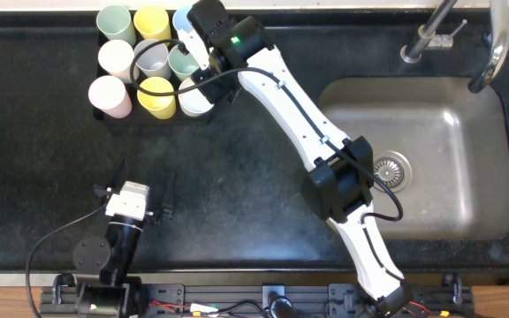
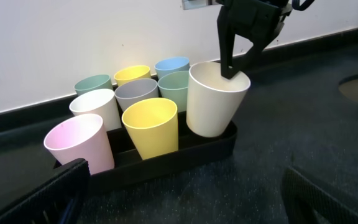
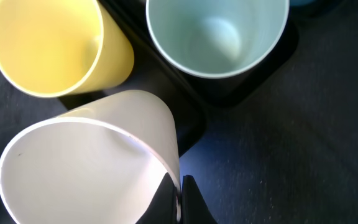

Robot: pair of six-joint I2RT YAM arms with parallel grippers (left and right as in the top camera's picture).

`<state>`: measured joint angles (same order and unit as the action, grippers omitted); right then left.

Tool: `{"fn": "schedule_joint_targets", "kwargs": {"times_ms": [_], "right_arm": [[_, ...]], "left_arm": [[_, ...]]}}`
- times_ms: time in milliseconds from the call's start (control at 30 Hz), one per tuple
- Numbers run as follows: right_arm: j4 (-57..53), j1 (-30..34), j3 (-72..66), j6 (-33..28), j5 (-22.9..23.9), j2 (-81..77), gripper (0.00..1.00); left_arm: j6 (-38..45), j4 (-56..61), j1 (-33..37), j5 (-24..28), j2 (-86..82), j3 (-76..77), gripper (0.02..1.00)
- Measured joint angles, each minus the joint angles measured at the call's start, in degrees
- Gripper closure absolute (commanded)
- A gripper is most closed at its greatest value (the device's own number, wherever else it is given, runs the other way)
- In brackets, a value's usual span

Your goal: Store Cups

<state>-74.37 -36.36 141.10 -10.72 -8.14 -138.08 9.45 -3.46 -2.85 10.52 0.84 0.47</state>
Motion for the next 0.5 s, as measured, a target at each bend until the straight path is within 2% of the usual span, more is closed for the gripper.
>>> {"fn": "schedule_joint_targets", "kwargs": {"times_ms": [500], "right_arm": [[1.3,0.0,0.0,0.0,0.1,-1.0,0.958]], "left_arm": [[0.0,0.0,0.0,0.0,0.0,0.0,0.020]]}}
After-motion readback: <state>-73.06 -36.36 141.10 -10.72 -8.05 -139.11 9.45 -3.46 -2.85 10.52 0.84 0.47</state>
